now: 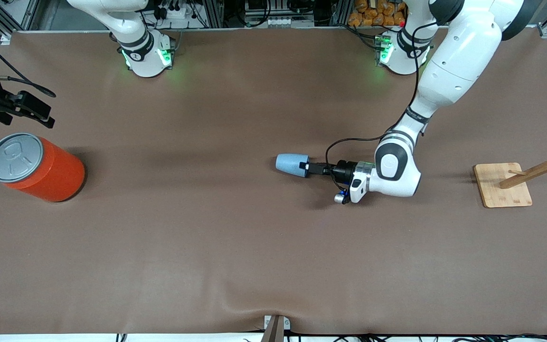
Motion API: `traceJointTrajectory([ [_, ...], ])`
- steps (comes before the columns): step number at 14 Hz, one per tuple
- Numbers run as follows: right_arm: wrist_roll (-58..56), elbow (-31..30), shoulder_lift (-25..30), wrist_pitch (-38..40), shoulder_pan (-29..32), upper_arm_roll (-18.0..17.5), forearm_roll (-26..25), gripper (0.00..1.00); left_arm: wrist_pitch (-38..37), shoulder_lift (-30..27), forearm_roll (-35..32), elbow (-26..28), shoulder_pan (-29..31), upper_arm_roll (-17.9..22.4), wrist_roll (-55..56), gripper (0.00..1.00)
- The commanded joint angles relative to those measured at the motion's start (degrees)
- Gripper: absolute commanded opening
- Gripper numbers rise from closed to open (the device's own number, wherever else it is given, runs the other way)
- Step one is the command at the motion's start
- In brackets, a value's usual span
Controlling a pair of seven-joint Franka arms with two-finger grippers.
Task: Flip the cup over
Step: 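Lift the cup and carry it toward the wooden stand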
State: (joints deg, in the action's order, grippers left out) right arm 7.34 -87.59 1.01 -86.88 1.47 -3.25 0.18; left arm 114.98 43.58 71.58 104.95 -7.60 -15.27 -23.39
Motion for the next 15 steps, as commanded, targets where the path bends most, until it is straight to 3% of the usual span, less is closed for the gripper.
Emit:
traceJointTrajectory([
  [1,-0.48,0.05,0.83,0.65,-0.15,0.17,-0.79,1.0,1.73,0.72,3.65,-0.1,-2.06,0.07,-1.31,0.47],
  [3,-0.57,0.05,0.83,0.65,0.11,0.17,-0.7,1.0,2.09,0.72,4.62,-0.1,-2.24,0.07,-1.31,0.39],
  [7,-0.48,0.05,0.74,0.65,-0.42,0.17,-0.53,1.0,2.17,0.72,4.45,0.07,-2.15,0.07,-1.66,0.0],
  [10,-0.57,0.05,0.74,0.65,-0.33,0.17,-0.44,1.0,2.0,-0.42,4.18,0.16,-1.28,0.07,-1.31,0.0],
  [15,-0.66,-0.03,0.74,0.74,0.2,0.17,0.09,1.0,1.3,-7.7,3.83,0.25,1.89,0.42,2.9,0.0],
])
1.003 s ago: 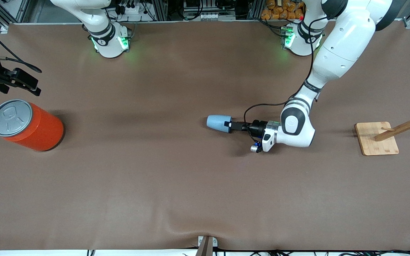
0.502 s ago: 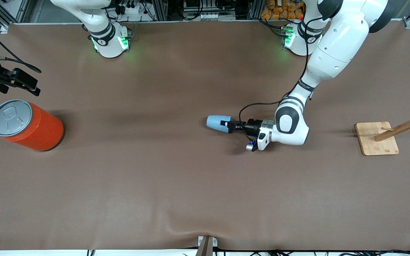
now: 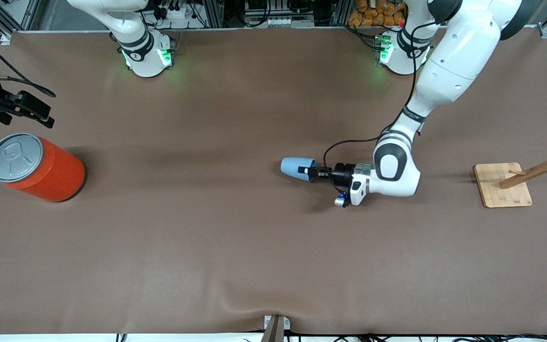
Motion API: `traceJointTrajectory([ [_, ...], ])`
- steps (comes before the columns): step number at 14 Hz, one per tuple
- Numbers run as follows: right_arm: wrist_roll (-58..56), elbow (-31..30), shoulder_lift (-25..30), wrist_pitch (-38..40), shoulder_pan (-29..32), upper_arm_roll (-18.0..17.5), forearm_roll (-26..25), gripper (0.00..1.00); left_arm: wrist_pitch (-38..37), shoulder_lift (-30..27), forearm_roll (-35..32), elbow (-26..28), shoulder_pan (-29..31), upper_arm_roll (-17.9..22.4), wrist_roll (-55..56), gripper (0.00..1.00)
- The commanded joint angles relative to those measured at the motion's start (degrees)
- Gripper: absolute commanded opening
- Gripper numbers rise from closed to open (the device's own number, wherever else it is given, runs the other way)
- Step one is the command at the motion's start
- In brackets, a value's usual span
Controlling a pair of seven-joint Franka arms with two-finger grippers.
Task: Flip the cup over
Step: 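Lift the cup and carry it toward the wooden stand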
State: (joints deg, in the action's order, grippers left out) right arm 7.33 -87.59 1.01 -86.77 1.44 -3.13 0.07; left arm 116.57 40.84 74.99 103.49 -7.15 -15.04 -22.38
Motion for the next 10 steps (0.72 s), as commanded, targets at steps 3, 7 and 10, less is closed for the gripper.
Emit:
traceJointTrajectory([
  [3,-0.56,-0.03,0.74,0.64,0.14,0.05,0.28,1.0,-0.3,-10.86,-3.16,2.25,4.94,0.36,7.4,0.0],
  [7,-0.56,-0.03,0.74,0.72,0.23,0.05,0.37,1.0,-0.3,-15.44,-16.6,1.45,10.48,0.54,13.41,0.0],
  [10,-0.56,-0.03,0.74,0.72,0.23,0.05,0.46,1.0,0.31,-15.89,-26.87,0.31,14.44,0.71,13.41,0.0],
])
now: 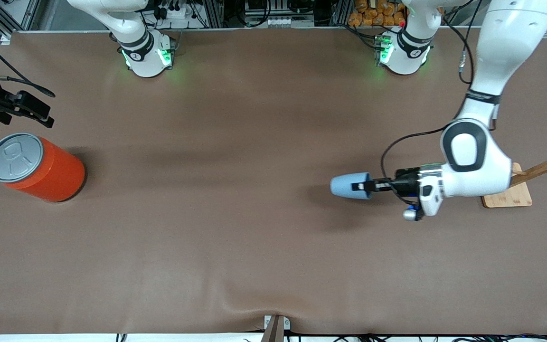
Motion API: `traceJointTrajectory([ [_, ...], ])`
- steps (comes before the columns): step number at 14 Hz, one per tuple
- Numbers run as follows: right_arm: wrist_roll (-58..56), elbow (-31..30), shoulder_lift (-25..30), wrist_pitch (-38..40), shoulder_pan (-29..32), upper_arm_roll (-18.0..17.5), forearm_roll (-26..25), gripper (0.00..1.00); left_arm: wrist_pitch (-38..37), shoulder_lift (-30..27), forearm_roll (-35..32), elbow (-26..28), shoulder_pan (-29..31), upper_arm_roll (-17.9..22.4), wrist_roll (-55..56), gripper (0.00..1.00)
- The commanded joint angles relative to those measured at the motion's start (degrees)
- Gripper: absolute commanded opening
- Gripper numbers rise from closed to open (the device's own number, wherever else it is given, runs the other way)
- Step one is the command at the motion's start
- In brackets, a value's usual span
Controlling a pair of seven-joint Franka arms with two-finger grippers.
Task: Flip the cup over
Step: 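Lift the cup and carry it toward the wooden stand, then rotate the cup upright and set it on the table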
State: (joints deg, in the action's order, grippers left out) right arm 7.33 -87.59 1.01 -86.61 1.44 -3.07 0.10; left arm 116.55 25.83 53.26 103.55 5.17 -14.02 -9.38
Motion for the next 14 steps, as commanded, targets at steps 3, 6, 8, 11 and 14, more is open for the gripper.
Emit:
traceJointTrajectory([
  [3,-0.47,-0.03,0.74,0.56,0.23,0.0,0.43,1.0,2.97,-0.25,-16.31,-1.42,3.45,0.39,1.12,0.0],
  [6,-0.56,-0.03,0.74,0.56,0.32,0.0,0.43,1.0,8.58,0.63,-26.17,-0.9,3.27,0.75,3.83,0.0],
  [8,-0.47,-0.03,0.74,0.56,0.32,0.0,0.43,1.0,9.74,0.72,-29.95,-0.81,2.75,0.75,7.26,0.0],
  [11,-0.47,-0.12,0.74,0.56,0.32,0.0,0.43,1.0,11.24,0.54,-41.36,-0.54,2.74,0.75,13.49,0.0],
  [14,-0.56,-0.12,0.74,0.65,0.41,0.0,0.43,1.0,15.35,0.37,-49.12,2.25,1.69,0.57,17.81,0.0],
])
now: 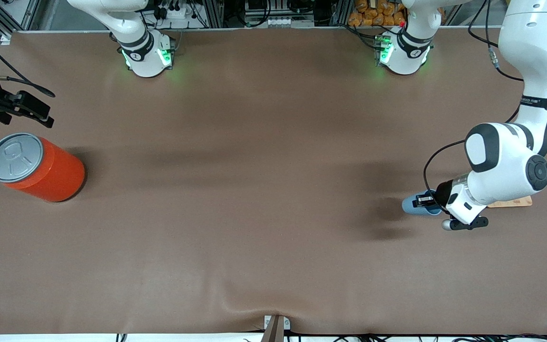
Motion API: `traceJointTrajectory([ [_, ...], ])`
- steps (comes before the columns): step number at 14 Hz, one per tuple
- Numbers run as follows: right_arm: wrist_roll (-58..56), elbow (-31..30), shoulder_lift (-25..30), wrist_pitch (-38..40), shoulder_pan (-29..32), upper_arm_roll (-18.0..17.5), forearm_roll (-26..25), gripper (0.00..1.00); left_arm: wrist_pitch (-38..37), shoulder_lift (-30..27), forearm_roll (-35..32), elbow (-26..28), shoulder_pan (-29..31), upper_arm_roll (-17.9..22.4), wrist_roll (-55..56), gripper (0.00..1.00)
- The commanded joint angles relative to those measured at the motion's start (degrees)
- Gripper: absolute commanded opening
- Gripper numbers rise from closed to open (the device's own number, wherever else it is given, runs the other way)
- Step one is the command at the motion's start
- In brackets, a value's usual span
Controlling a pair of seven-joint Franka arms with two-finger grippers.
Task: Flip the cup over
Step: 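Rotate the cup upright and set it on the table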
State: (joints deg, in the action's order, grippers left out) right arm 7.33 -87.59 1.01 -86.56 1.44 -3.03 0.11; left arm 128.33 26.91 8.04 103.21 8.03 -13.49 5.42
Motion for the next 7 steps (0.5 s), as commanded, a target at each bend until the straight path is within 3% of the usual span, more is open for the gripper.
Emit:
traceJointTrajectory([
  [1,-0.56,-0.12,0.74,0.69,0.4,-0.05,0.42,1.0,5.33,-0.72,-4.17,3.74,-1.35,0.04,4.06,0.0],
  [5,-0.56,-0.12,0.74,0.87,0.32,-0.05,0.51,1.0,9.03,-0.81,-4.52,7.52,-2.84,0.13,4.6,0.0],
  [7,-0.56,-0.12,0.74,0.87,0.4,-0.05,0.51,1.0,9.48,-0.55,-8.02,8.24,-2.76,0.13,4.77,0.0],
])
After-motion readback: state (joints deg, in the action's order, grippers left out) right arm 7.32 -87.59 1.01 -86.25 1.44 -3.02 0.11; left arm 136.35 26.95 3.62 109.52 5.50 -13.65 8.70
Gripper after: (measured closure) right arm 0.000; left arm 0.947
